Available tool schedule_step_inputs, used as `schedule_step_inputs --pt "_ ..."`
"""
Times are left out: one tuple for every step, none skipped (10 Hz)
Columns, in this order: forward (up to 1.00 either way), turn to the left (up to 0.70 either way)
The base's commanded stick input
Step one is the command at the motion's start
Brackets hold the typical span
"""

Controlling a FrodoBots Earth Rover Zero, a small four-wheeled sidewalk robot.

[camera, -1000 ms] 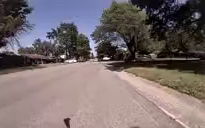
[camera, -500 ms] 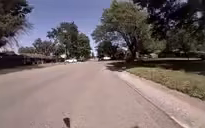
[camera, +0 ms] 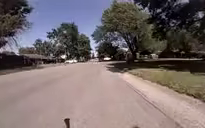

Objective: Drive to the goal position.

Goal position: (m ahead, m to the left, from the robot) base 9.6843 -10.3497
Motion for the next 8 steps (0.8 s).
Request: schedule_step_inputs --pt "0.5 0.0" --pt "0.5 0.0" --pt "0.5 0.33" --pt "0.5 0.5" --pt "0.5 0.33" --pt "0.5 0.0" --pt "0.5 0.0" --pt "0.5 0.0"
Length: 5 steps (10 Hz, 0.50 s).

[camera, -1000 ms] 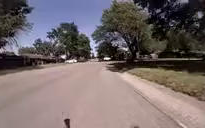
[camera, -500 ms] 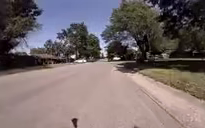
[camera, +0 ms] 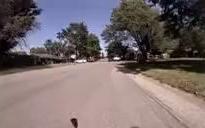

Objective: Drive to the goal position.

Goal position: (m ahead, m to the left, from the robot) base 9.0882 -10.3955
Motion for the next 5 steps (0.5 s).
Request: schedule_step_inputs --pt "0.5 0.0" --pt "0.5 0.0" --pt "0.5 0.0" --pt "0.5 0.0" --pt "0.5 0.0"
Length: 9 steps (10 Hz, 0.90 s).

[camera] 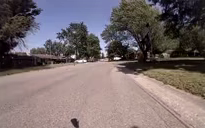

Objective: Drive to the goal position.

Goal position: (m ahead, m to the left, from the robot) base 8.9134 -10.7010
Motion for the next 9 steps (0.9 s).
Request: schedule_step_inputs --pt "0.5 0.0" --pt "0.5 0.0" --pt "0.5 0.0" --pt "0.5 0.0" --pt "0.5 0.0" --pt "0.5 0.0" --pt "0.5 0.0" --pt "0.5 0.0" --pt "0.5 0.0"
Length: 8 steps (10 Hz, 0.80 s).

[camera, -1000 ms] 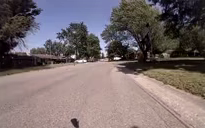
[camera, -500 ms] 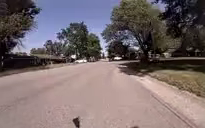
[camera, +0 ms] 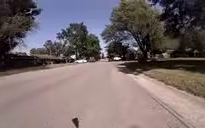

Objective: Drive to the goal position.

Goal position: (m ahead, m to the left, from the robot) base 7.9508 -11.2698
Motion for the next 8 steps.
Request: schedule_step_inputs --pt "0.5 0.0" --pt "0.5 0.0" --pt "0.5 0.0" --pt "0.5 0.0" --pt "0.5 0.0" --pt "0.5 0.0" --pt "0.5 0.0" --pt "0.5 0.0"
